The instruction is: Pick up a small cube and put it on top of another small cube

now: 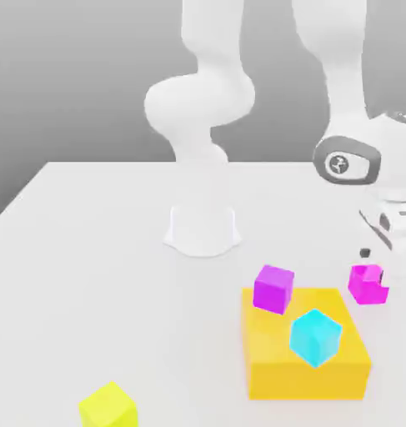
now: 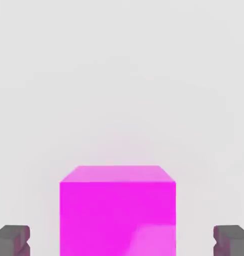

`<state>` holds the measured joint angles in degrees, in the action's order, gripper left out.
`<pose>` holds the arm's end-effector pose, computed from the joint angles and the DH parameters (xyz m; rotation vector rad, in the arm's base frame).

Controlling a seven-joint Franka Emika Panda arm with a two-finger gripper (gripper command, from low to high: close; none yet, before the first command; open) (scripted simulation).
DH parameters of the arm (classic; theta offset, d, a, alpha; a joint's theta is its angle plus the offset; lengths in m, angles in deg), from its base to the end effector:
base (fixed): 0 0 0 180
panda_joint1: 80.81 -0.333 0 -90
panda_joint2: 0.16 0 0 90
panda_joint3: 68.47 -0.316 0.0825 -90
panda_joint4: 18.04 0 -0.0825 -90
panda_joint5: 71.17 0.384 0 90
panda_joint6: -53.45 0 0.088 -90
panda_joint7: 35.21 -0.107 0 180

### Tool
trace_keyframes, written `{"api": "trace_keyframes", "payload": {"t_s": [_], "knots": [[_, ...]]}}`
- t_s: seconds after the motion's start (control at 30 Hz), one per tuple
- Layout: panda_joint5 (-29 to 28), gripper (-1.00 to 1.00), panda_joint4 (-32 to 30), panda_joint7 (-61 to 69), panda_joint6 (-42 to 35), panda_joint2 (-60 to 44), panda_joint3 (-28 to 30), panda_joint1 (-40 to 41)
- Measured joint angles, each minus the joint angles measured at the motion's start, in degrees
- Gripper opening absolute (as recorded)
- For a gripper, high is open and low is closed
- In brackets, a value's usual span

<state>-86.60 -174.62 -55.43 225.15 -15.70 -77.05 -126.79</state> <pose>0.2025 0.3271 0.1403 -2.8537 -1.3097 0.0002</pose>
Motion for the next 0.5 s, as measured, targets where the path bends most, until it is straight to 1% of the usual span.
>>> {"api": "trace_keyframes", "payload": {"t_s": [0.03,0.23,0.27,0.33,0.43,0.5], "knots": [[-0.8,-1.00,0.2,-0.6,0.9,-1.1,1.1,-1.0],[-1.3,-1.00,0.3,-1.0,1.2,-1.6,1.7,-1.4],[-0.7,-1.00,0.2,-0.5,0.6,-0.8,0.9,-0.8],[2.3,-1.00,-0.5,1.7,-1.9,2.3,-1.8,1.3],[8.8,-1.00,-1.7,6.6,-6.6,8.4,-5.3,3.2],[12.2,-1.00,-2.5,10.0,-9.9,12.6,-5.8,4.4]]}}
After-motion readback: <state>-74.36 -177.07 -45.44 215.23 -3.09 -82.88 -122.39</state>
